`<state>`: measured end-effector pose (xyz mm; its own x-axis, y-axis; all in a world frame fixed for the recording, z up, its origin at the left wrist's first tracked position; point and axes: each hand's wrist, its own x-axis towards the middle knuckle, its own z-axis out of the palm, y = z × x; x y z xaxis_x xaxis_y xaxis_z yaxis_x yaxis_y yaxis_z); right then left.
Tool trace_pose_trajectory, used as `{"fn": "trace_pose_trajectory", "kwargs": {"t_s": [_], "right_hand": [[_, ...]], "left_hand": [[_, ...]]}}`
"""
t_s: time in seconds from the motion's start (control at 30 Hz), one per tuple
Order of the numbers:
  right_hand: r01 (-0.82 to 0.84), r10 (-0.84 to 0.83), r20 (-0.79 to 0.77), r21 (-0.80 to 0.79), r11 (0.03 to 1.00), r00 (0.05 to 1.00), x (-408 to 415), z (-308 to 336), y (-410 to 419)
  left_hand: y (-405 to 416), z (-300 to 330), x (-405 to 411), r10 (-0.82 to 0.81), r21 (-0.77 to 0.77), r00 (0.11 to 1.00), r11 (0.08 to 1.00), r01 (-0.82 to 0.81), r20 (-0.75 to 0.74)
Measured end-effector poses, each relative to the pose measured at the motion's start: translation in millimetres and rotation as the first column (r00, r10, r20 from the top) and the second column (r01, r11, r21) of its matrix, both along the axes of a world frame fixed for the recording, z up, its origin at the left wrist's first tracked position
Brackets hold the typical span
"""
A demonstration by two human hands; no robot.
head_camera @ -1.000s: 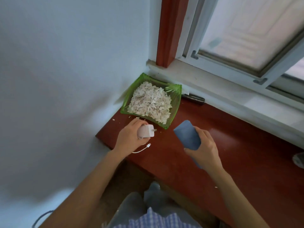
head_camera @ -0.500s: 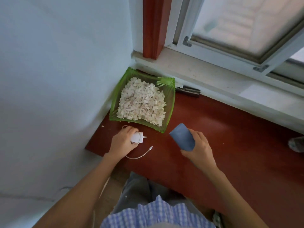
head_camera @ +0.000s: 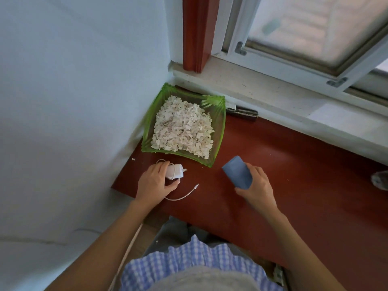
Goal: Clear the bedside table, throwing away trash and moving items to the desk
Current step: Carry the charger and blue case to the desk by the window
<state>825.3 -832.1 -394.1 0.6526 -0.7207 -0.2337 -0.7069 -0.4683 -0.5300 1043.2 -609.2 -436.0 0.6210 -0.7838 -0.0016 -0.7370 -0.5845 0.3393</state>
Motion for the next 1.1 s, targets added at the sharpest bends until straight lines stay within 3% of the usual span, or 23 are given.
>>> {"fn": "trace_pose_trajectory", "kwargs": {"t_s": [0.17, 0.37, 0.53, 0.73, 1.1], "right_hand": [[-0.016, 0.016, -0.01, -0.008, 1.0, 1.0, 1, -7, -19], [-0.081, 0.077, -0.047, -0.08, 0.994, 0.996, 18, -12, -63], [-0.153, 0.143, -0.102, -0.104, 0.983, 0.984, 45, -16, -107], [-0.289, 0.27, -0.17, -0.096, 0.952, 0.948, 74, -25, -134], [-0.371, 0.358, -0.124, -0.093, 0.924, 0.925, 89, -48, -142]], "left_hand": [[12, 13, -23, -0.044, -0.042, 0.982, 0.998, 0.052, 0.181], [-8, 19, -48, -0.175, -0.153, 0.956, 0.965, 0.214, 0.237], [-21, -5, -77, -0.403, -0.005, 0.899, 0.912, 0.41, 0.172], [-41, -25, -103, -0.55, 0.106, 0.832, 0.834, 0.542, 0.073], [-42, -42, -110, -0.551, 0.157, 0.833, 0.827, 0.54, 0.042]]}}
